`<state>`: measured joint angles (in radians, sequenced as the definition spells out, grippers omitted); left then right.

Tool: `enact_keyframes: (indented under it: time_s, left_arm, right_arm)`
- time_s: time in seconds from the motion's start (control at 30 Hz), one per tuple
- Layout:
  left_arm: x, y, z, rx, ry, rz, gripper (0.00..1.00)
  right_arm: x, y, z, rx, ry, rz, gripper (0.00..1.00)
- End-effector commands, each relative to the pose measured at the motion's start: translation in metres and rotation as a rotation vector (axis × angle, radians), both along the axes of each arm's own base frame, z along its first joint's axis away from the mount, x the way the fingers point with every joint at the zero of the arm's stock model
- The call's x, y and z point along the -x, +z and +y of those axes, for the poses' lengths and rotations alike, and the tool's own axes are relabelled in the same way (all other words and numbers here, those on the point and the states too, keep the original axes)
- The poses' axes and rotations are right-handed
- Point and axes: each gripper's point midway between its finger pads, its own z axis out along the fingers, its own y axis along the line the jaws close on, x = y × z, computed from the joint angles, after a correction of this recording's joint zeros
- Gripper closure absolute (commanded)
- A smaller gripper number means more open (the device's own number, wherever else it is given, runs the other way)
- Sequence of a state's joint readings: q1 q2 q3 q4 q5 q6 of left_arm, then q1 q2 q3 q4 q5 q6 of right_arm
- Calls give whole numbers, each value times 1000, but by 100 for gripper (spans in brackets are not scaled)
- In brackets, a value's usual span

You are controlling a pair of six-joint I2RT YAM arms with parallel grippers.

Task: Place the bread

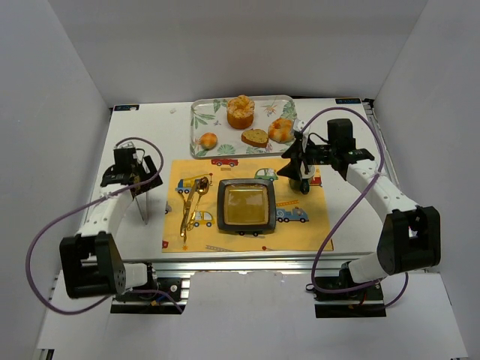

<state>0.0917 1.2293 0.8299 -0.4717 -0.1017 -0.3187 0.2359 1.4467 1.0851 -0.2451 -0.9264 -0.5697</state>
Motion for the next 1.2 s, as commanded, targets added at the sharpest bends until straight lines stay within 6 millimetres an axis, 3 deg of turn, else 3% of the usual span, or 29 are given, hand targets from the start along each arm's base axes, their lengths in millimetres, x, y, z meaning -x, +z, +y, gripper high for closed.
enact_keyframes:
  time_s: [0.0,0.2,0.43,0.6,0.7,0.8,0.83,0.93,0.97,1.07,1.1,1.17]
  left_arm:
    - [0,-18,19,-111,-25,109,2]
    - [-5,-52,42,-188,-12,186,9]
    - [-6,-93,29,-85,-74,202,21]
    - [-5,-108,27,-30,-73,195,32]
    - [-2,-112,30,-8,-54,197,40]
    - [-3,-108,30,11,-50,170,62]
    - [-5,-106,30,13,-52,160,72]
    - [-20,-83,19,69,-79,81,85]
    - [-32,-64,10,114,-90,22,96]
    - [-52,-25,-14,170,-123,-66,95]
    - [-66,3,-36,180,-181,-130,93]
    - [-78,30,-64,229,-213,-188,90]
  right_arm:
    - [1,21,3,-25,18,-65,28]
    - [0,22,0,-16,0,-75,27]
    - [-3,24,-1,-15,-5,-81,27]
    - [-6,28,-2,-16,-11,-89,26]
    - [-7,29,-6,-15,-21,-92,26]
    - [-6,27,-8,-15,-25,-87,26]
    - [-6,27,-9,-15,-28,-86,26]
    - [-5,26,-12,-12,-35,-83,26]
    - [-5,26,-12,-12,-36,-84,26]
    - [-5,28,-15,-11,-42,-90,26]
    - [-5,29,-16,-10,-46,-95,26]
    - [-6,30,-17,-10,-51,-97,26]
